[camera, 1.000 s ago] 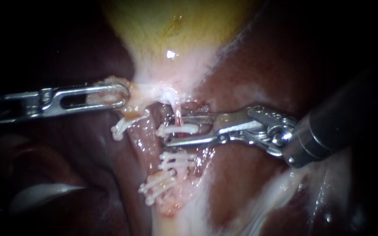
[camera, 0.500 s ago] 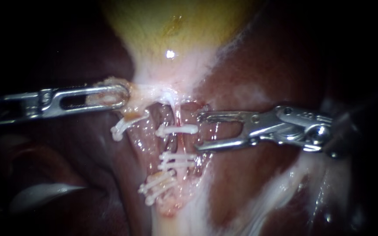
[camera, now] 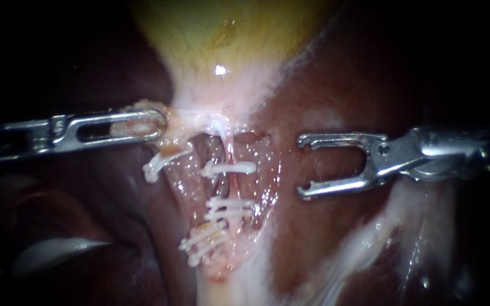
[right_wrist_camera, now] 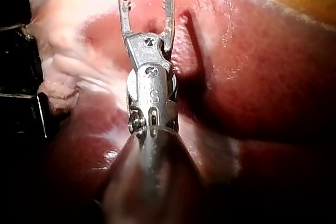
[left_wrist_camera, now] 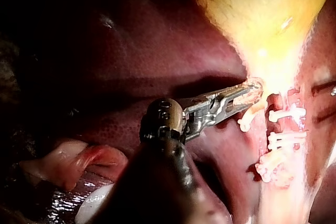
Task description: Going back third clip right tube
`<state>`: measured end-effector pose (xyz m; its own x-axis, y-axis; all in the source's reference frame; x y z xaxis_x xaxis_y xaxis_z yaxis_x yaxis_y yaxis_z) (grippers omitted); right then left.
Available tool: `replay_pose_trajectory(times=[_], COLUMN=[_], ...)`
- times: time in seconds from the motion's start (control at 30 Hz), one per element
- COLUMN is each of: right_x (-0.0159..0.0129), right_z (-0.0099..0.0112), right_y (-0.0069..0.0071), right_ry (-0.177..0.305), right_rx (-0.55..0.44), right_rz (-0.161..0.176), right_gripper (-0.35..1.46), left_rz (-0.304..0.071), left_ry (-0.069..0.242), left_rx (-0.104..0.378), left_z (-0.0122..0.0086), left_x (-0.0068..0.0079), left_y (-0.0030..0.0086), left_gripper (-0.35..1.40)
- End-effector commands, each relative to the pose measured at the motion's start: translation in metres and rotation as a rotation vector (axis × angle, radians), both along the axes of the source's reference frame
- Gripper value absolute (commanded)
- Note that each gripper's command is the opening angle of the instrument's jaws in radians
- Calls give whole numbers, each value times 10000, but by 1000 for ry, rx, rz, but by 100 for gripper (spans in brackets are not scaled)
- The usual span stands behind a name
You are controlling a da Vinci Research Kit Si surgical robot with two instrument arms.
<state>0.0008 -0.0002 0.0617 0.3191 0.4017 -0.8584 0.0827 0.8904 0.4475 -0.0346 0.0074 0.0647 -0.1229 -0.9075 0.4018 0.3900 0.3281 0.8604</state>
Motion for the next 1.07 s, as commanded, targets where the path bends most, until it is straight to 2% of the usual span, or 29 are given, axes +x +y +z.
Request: replay_pose_trajectory(times=[0.03,0.27,0.5,0.6,0.8,1.07], right_x=[-1,-8,-10,-11,-12,-12], right_z=[1,0,-1,-1,-3,-4], right_y=[-1,-2,-3,-4,-5,-5], right_ry=[-2,0,1,1,3,4], right_rx=[-5,-11,-11,-11,-22,-27], right_rz=[-1,-9,-11,-11,-15,-16], right_gripper=[50,50,50,50,50,50], left_rz=[1,7,37,44,50,50], left_ry=[4,17,25,33,34,34], left_rx=[2,0,1,2,11,10], left_z=[3,22,53,63,76,76], left_x=[-2,-22,-61,-70,-72,-71], left_y=[0,0,-2,-2,-3,-3], left_gripper=[-35,-35,-35,-35,-35,-35])
